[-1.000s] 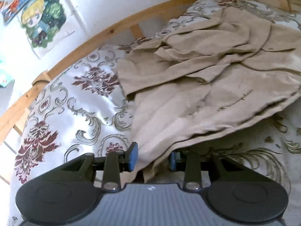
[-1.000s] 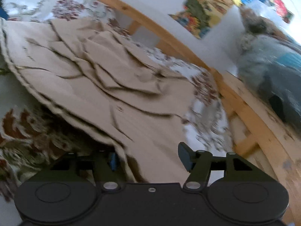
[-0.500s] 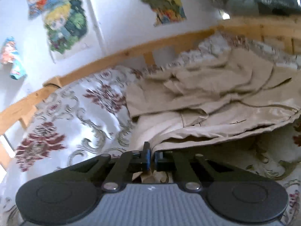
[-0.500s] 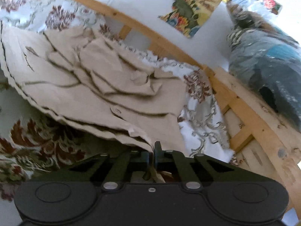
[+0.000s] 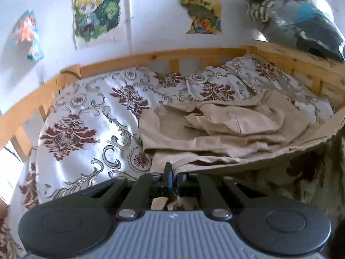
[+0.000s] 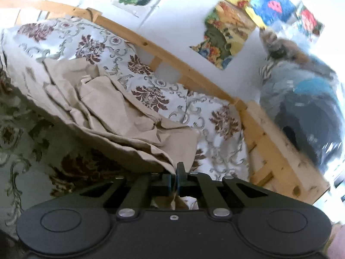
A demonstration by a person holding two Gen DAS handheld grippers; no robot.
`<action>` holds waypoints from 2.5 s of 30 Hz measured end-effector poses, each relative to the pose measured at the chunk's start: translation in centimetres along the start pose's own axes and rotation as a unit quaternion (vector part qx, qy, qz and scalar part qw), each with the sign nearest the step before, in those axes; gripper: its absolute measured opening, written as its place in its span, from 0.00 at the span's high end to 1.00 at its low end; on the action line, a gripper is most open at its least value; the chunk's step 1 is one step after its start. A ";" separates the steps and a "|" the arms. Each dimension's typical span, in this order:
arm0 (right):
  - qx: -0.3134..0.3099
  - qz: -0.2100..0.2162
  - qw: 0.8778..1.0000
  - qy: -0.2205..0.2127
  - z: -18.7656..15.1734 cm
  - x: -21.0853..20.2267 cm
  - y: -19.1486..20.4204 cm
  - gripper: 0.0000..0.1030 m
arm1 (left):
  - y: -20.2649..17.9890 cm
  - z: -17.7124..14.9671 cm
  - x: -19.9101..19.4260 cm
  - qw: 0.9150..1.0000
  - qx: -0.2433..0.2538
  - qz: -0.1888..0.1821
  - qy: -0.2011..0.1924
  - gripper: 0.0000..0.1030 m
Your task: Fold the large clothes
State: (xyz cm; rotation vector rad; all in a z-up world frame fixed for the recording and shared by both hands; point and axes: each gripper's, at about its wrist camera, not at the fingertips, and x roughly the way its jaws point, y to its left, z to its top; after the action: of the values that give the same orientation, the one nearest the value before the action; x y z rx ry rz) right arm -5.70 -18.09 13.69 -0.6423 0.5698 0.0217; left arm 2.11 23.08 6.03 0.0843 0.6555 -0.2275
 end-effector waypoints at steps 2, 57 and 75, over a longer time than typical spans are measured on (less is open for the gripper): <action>0.016 -0.010 1.000 0.009 0.7 1.8 -0.2 0.96 | 0.3 1.8 1.8 1.000 0.001 0.007 0.010 0.97; 0.396 -0.054 0.915 0.060 -4.5 13.5 -5.0 0.03 | 9.4 -1.8 17.7 0.954 -0.275 -0.060 0.104 0.68; 0.444 -0.018 0.894 0.058 -6.1 16.5 -6.1 0.10 | 8.8 3.4 13.5 0.988 -0.141 -0.031 0.047 0.94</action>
State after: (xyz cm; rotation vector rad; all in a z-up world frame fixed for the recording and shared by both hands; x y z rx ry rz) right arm 6.39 -28.98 4.72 0.2454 0.6110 -0.3021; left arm 16.59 28.62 0.55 -0.1992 0.7784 -0.1892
